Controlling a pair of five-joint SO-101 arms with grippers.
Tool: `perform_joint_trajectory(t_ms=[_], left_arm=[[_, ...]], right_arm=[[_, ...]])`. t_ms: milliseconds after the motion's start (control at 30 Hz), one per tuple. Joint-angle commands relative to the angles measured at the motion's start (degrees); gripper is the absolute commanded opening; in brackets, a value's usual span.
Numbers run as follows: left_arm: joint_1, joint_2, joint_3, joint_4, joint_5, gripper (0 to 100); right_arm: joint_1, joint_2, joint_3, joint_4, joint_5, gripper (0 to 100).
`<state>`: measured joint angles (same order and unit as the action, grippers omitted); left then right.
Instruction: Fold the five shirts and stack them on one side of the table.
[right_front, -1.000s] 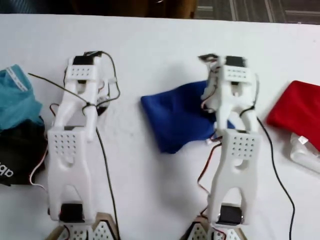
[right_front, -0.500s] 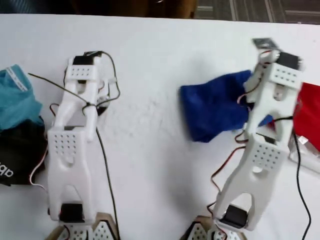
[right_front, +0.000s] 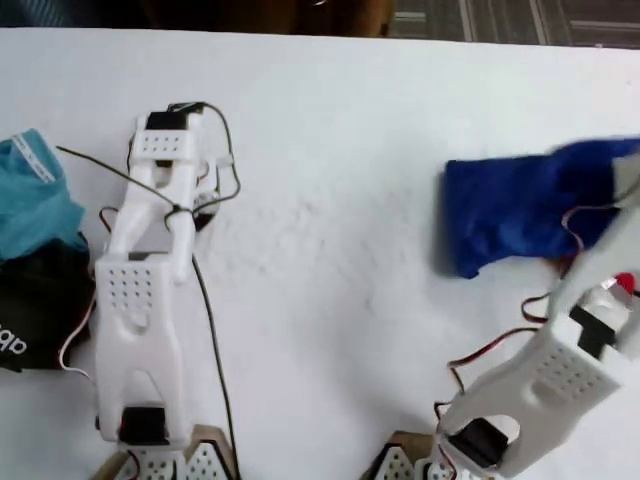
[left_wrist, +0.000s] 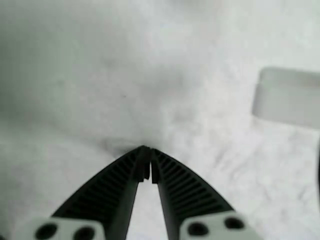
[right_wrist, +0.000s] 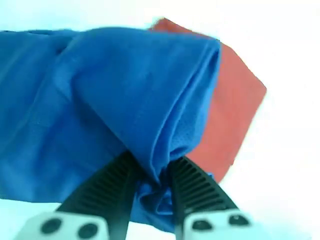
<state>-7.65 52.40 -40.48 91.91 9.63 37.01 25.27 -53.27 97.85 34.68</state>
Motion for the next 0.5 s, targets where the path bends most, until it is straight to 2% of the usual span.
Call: perform_joint_trajectory(t_ms=[0,333,467], left_arm=[[-0.35,-0.79,-0.13,-1.85,0.53,4],[-0.35,-0.79,-0.04,-1.85,0.53,4],[-0.35,-0.79,-0.04,-1.85,0.53,4]], right_arm=[[0.4,-3.47,0.88,0.57,0.62,2.0],[-8.92,-4.62,1.93,3.21,-0.09,2.0],[-13.14,-7.69,2.11,3.3,-3.78,2.0]])
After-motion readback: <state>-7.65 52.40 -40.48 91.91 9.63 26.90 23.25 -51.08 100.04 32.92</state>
